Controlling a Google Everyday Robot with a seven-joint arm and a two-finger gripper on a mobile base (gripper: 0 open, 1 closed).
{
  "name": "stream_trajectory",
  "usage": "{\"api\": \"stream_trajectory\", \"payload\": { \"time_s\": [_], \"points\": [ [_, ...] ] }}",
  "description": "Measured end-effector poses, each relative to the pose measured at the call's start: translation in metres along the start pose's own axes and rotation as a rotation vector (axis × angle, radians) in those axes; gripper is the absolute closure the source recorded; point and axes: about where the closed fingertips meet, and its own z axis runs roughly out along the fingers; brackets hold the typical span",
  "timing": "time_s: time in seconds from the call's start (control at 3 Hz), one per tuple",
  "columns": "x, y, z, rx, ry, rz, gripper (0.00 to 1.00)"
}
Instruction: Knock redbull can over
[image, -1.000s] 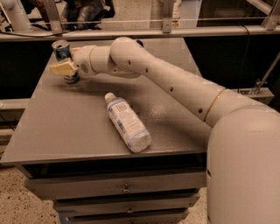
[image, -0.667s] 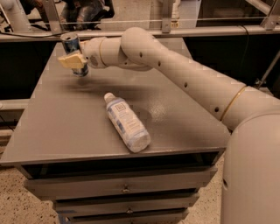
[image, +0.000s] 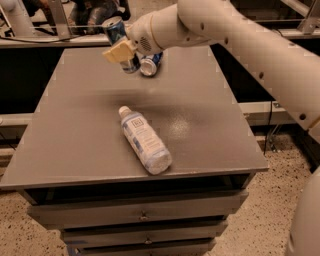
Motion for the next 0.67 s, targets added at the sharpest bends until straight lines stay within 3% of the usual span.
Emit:
{"api": "stream_trajectory", "payload": {
  "time_s": [0.33,0.67],
  "points": [
    [0.031,-0.015,-0.034,-0.001,0.182,-0.026,1.00],
    [0.061,-0.020,-0.053,-0.034,0.375,-0.058,1.00]
  ]
}}
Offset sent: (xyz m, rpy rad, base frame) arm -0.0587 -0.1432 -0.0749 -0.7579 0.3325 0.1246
